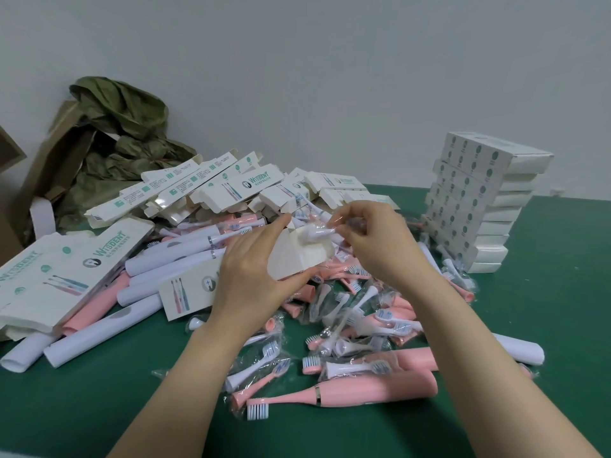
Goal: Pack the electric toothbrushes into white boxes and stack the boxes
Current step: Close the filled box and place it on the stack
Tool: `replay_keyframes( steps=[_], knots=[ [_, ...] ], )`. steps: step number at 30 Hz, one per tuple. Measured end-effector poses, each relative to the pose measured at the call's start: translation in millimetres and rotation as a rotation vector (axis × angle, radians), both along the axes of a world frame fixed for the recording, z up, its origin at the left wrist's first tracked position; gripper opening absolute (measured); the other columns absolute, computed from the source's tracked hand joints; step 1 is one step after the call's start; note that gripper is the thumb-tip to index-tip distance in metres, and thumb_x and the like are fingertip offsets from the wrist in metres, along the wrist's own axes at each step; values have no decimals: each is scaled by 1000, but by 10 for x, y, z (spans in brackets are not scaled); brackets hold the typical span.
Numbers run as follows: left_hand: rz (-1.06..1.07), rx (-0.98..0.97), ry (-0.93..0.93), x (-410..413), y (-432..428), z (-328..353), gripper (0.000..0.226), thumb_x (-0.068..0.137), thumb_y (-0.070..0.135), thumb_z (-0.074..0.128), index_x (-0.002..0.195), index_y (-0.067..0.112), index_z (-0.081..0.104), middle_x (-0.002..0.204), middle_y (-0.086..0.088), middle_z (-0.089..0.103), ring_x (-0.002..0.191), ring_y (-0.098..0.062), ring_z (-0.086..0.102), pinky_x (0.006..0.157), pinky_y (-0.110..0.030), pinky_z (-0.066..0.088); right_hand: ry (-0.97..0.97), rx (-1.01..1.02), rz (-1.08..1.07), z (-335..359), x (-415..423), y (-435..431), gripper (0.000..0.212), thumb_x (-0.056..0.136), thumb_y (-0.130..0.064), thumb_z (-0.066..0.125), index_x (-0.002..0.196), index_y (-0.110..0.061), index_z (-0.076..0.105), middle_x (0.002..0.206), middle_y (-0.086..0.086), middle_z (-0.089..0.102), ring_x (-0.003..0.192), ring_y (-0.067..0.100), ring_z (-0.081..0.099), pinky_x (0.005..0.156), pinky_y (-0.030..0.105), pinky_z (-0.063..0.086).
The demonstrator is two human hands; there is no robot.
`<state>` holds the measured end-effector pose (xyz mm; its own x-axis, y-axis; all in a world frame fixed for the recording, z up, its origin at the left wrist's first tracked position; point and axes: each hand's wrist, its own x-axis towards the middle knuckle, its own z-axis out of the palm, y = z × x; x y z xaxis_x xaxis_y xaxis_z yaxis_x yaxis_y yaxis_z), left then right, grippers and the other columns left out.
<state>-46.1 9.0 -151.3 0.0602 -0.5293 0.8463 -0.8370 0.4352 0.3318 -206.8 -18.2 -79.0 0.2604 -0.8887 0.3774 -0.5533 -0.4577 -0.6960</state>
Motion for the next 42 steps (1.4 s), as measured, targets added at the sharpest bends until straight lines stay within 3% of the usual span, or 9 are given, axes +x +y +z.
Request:
replay_keyframes(
  steps=[4,7,11,14,17,22,29,37,42],
  knots=[
    [14,-20,0,-1,-13,-9,73,62,39,80,123,6,59,103,-7,67,96,-11,48,85,-21,32,151,-209,27,-16,112,63,21,91,-2,54,103,-12,67,96,4,66,78,9,52,64,13,37],
    [12,6,46,-2,-15,-14,76,58,29,88,125,7,59,106,-7,67,98,-12,48,86,-22,33,24,-358,64,-8,211,155,19,83,0,59,91,-17,63,74,-12,60,69,1,53,65,13,38],
    [27,21,112,18,13,-11,77,59,20,89,129,15,56,112,-2,64,104,-10,47,87,-34,40,-312,-74,60,-67,261,137,19,83,-8,67,79,-24,57,77,2,69,75,20,69,78,38,55],
    [29,15,160,5,31,13,74,62,22,85,130,14,56,115,-4,63,108,-9,46,91,-35,38,-424,122,151,-198,294,149,14,92,-12,56,101,-21,63,94,2,69,83,14,66,76,25,54],
    [24,10,177,-21,40,57,70,64,30,76,129,13,57,115,-1,63,108,-8,47,95,-26,37,-436,-27,97,-326,347,160,28,96,-9,48,117,-22,61,114,0,62,102,10,60,88,28,49],
    [4,23,142,-48,56,54,71,63,27,79,128,11,57,110,-2,64,105,-8,47,92,-24,36,-765,-28,-47,-381,444,151,23,80,-8,74,91,-23,61,76,-10,67,67,-1,64,64,16,51],
    [1,-1,176,-90,98,94,60,73,38,52,125,9,60,107,0,64,103,-7,48,92,-30,39,-214,-278,92,-495,523,166,21,96,-10,48,96,-8,68,103,-2,43,104,12,44,91,12,31],
    [19,25,115,15,71,57,77,65,39,81,133,19,52,112,11,53,105,-7,44,90,-26,35,-581,0,-47,-486,255,17,24,88,-26,65,110,-25,56,102,-11,60,93,9,60,78,21,50],
    [-15,104,-87,9,54,35,90,55,26,90,134,6,50,110,-10,65,100,-12,43,88,-26,34,-570,150,165,-507,256,8,13,90,-29,64,81,-26,72,78,-15,71,73,0,65,64,16,50]
  ],
)
